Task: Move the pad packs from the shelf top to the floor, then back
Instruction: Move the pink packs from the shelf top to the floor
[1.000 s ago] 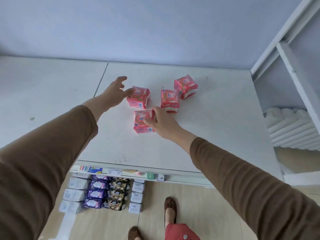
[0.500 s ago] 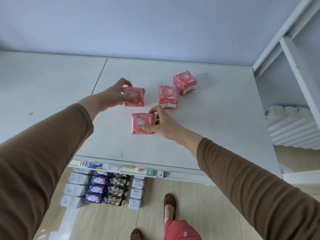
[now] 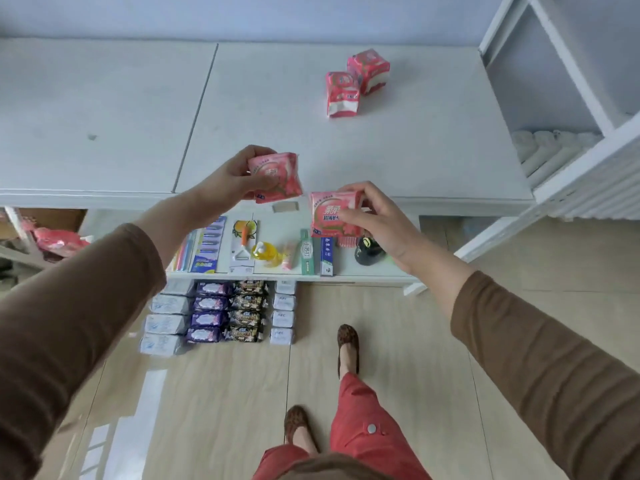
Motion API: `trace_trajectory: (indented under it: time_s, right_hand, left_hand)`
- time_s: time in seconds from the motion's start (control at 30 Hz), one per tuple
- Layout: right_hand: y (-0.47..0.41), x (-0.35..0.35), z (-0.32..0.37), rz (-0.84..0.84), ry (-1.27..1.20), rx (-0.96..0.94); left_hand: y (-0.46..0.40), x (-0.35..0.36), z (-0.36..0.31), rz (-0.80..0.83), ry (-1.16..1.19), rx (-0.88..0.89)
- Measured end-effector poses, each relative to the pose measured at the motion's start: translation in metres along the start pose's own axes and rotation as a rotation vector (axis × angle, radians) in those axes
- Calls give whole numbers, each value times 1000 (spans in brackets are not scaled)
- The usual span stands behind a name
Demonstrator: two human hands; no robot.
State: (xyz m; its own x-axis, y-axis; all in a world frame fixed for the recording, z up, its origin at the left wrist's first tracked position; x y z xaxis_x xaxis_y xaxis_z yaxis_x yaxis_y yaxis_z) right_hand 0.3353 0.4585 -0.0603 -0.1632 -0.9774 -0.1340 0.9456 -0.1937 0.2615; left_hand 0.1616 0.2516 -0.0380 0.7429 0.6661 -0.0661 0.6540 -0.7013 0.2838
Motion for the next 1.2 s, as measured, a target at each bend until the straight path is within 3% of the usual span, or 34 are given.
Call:
trace_trajectory:
  time_s: [0.23,0.53,0.97,1.2]
  right_hand:
    - [93,29,-86,-39,7,159]
    - [134,63,-229,-88,-18,378]
    - [76,136,-388,-200,65,437]
    - [0,154,-503,-293,177,441]
  left_hand:
    - [90,44,100,119,1,-212]
    - [123,86,259,108,-199,-492]
    - [24,71,451,162,-520,-353]
    - [-67,69,553,99,-596,-295]
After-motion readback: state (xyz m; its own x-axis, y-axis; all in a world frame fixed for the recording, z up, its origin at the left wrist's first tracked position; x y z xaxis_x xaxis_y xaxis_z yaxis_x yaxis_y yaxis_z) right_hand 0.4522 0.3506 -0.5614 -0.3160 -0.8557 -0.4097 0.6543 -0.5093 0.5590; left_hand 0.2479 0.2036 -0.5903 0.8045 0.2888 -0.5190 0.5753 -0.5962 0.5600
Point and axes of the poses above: each hand's wrist, its own y-axis away from the middle knuckle, its own x-axis out of the palm, z = x × y, the point moved 3 cm from there along -y, towards the middle knuckle, and after that the axes turned 7 degrees about y, right-handed, at the moved point
